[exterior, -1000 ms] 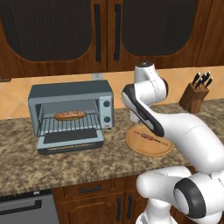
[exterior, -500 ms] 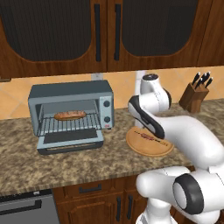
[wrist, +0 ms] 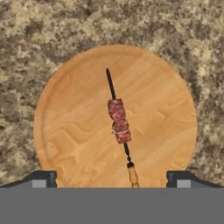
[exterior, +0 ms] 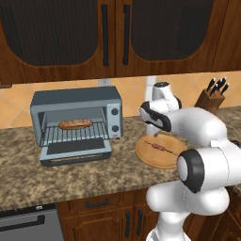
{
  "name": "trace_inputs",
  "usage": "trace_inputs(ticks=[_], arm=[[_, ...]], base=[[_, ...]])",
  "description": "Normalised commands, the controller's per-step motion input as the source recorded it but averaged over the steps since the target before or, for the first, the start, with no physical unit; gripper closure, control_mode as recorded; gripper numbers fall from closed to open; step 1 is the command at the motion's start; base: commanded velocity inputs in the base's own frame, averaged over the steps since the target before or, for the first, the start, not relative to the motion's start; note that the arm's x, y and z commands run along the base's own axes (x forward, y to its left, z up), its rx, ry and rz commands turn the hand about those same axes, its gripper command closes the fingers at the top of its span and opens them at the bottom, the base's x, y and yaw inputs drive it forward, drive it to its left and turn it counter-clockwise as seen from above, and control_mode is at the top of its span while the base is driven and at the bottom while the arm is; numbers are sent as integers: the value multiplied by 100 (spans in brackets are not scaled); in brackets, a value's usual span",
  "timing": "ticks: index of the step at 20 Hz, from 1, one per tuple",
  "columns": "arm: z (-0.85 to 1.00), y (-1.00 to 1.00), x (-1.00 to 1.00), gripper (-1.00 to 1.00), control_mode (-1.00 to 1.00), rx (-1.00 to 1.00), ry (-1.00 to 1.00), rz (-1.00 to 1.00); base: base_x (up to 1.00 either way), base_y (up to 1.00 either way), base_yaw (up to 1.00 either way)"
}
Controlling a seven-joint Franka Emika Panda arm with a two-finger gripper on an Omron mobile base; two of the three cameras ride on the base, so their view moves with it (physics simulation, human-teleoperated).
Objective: Pick up the kebab skewer and baguette bread, and place them inside the toaster oven. Close the toaster oven door and start by setting the timer.
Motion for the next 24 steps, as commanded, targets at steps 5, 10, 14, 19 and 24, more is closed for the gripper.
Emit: trace_inputs(ticks=[5, 10, 14, 19, 24], arm=[[-69, -9, 27, -100, -100, 0, 2, -1], [-78, 0, 8, -100, -100, 0, 0, 0], [-52, -8, 19, -100, -100, 0, 0, 0], [-45, -12, 26, -100, -100, 0, 0, 0], [-40, -7, 10, -100, -100, 0, 0, 0]], base=[[0, 0, 0], [0, 0, 0], [0, 0, 0], [0, 0, 0], [0, 0, 0]])
